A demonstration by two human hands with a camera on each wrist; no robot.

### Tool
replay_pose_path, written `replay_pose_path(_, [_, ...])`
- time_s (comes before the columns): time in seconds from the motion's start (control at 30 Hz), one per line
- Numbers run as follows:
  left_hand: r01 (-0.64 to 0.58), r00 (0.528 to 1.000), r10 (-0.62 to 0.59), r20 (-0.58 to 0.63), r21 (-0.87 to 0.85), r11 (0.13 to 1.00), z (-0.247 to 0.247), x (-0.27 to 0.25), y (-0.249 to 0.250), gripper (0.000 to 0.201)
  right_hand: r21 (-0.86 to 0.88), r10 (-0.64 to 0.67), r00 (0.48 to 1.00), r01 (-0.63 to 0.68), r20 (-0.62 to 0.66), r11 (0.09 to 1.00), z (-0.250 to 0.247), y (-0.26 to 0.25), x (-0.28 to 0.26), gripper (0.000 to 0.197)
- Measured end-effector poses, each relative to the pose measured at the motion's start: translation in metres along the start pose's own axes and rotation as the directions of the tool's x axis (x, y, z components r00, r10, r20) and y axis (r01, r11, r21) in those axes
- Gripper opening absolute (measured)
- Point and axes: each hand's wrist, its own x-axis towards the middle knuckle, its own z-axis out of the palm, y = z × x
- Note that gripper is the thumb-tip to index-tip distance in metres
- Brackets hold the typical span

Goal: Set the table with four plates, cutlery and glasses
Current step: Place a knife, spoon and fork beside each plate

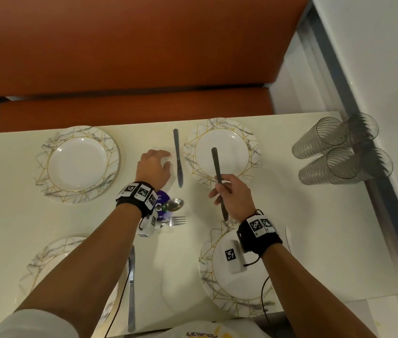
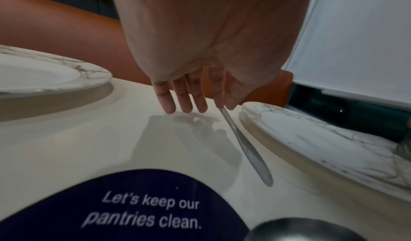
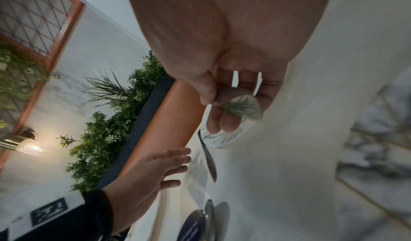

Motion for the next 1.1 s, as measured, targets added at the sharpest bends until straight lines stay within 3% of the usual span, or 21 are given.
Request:
replay_pose_path(0.3, [0.013,0.999,-0.026,-0.031,-0.363,0.932,-0.037,-0.073,-0.006,0.021,-0.093,-0.110,0.986,0.122,0.128,0.988,0.084,-0.035,-0.009,0.016])
replay_pose_path(0.43, [0.145,0.989,-0.140,0.046,-0.490,0.860,-0.056,-0.092,-0.027,0.023,-0.155,-0.117,0.980,0.142,0.161,0.978,0.141,-0.049,-0.027,0.015])
replay_pose_path(0.53, [0.175,0.981,-0.190,0.026,-0.529,0.830,-0.078,-0.106,-0.058,0.019,-0.087,-0.084,0.981,0.100,0.175,0.991,0.184,-0.060,-0.044,0.016])
replay_pose_path(0.63, [0.186,0.974,-0.224,0.009,-0.592,0.784,-0.105,-0.121,-0.100,0.008,-0.140,-0.129,0.975,0.156,0.183,0.978,0.230,-0.066,-0.059,0.020])
replay_pose_path(0.87, [0.241,0.950,-0.309,0.030,-0.698,0.674,-0.177,-0.131,-0.201,0.009,-0.141,-0.087,0.973,0.119,0.211,0.983,0.335,-0.073,-0.088,0.018])
replay_pose_path(1.1, [0.325,0.900,-0.435,0.001,-0.667,0.670,-0.217,-0.092,-0.288,0.016,-0.047,0.006,0.969,0.006,0.249,0.999,0.379,-0.080,-0.098,0.024])
